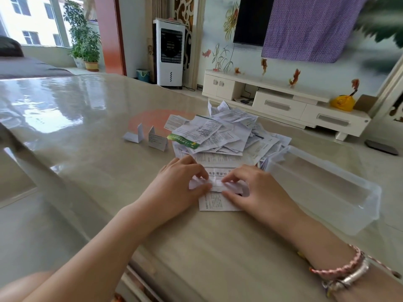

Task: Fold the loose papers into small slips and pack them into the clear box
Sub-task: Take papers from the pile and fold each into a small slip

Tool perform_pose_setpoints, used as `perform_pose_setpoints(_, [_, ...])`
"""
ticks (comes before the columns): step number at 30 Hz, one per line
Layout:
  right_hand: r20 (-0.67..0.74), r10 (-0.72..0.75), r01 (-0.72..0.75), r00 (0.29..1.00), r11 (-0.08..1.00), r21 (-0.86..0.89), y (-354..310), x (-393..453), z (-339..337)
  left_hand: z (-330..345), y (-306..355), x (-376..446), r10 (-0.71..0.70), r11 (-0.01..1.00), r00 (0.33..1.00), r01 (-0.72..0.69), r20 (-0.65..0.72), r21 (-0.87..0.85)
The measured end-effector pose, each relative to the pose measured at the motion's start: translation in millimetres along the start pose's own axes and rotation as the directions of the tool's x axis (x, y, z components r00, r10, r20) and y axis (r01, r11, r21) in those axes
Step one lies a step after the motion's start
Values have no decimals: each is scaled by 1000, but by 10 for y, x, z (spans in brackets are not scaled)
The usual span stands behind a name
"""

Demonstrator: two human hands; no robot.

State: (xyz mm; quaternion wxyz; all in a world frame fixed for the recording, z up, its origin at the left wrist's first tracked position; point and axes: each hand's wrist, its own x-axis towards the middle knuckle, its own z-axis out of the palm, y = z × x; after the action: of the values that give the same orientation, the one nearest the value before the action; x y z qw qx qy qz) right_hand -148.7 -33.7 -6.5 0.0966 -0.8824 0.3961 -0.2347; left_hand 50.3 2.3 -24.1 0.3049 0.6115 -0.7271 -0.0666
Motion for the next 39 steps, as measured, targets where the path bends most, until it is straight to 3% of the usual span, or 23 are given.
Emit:
perform_pose_setpoints(3, [-38, 16, -16, 999, 1000, -2, -17, -10, -12, -31, -5, 4, -25, 998, 1000, 26, 16, -58])
perform_pose_setpoints(9, [-151, 147, -117, 978, 974, 192, -16, -12, -1, -56, 37, 2, -106, 987, 993, 100, -44, -124])
perform_pose_setpoints(14, [-18, 167, -166, 986, 986, 13, 45, -3, 39, -10, 39, 20, -145, 989, 989, 145, 6, -35])
perform_pose_setpoints(19, [29, 98, -97, 995, 995, -35, 2, -6, 8, -11, 39, 28, -137, 988, 989, 133, 47, 74])
perform_pose_setpoints(24, [85, 9, -4, 996, 999, -51, -36, -37, -38, -7, 2, 1, -76, 996, 997, 75, 27, 44])
perform_pose_setpoints(30, [0, -40, 39, 999, 980, -195, -71, -46, -43, -31, 23, -4, -55, 996, 997, 51, -49, -76])
perform_pose_setpoints(34, [-71, 66, -64, 995, 997, 30, -71, -39, -67, -34, 106, -11, -103, 985, 979, 76, -177, -156])
perform_pose_setpoints(39, [-44, 85, -69, 995, 960, 272, -96, -41, -92, -16, 166, -18, -113, 907, 991, 74, -69, -416])
